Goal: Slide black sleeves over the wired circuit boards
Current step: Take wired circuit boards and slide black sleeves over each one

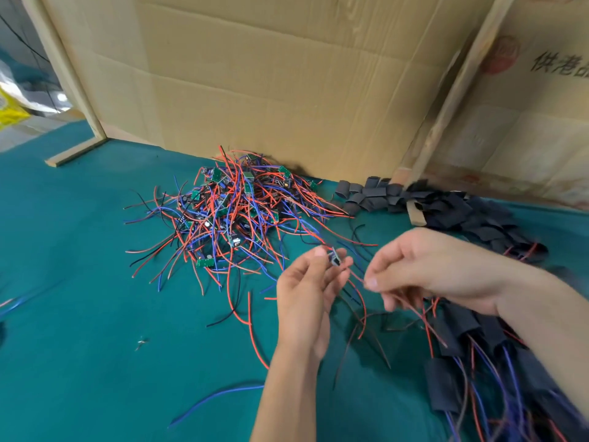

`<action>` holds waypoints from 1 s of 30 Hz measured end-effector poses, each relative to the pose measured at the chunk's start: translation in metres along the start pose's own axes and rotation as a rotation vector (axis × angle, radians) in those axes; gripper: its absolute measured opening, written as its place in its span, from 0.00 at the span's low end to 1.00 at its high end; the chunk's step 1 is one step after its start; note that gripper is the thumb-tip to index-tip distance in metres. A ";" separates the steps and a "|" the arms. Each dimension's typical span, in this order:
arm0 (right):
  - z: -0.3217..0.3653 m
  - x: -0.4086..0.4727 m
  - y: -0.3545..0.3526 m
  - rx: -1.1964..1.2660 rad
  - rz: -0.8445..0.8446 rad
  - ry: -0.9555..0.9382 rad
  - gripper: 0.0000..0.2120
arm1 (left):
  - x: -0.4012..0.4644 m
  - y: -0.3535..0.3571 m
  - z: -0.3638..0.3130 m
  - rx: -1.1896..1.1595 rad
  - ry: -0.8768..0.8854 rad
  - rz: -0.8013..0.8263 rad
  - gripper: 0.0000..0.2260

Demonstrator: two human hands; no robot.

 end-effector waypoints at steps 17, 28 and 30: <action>-0.040 0.107 -0.113 -0.880 -0.460 0.152 0.24 | 0.000 0.004 0.016 0.636 0.126 0.141 0.11; -0.052 0.131 -0.088 -1.115 -0.362 0.279 0.21 | -0.001 0.005 0.017 0.739 0.167 0.148 0.13; -0.051 0.127 -0.089 -1.049 -0.394 0.257 0.22 | 0.000 0.005 0.017 0.746 0.169 0.145 0.13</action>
Point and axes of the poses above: each hand's wrist, its own x-axis towards the middle knuckle, its own y-axis out of the palm, z = x × y, the point moved 5 cm from there along x, towards the middle knuckle, and after that the axes turned 3 degrees about -x, right-handed, at the moved point
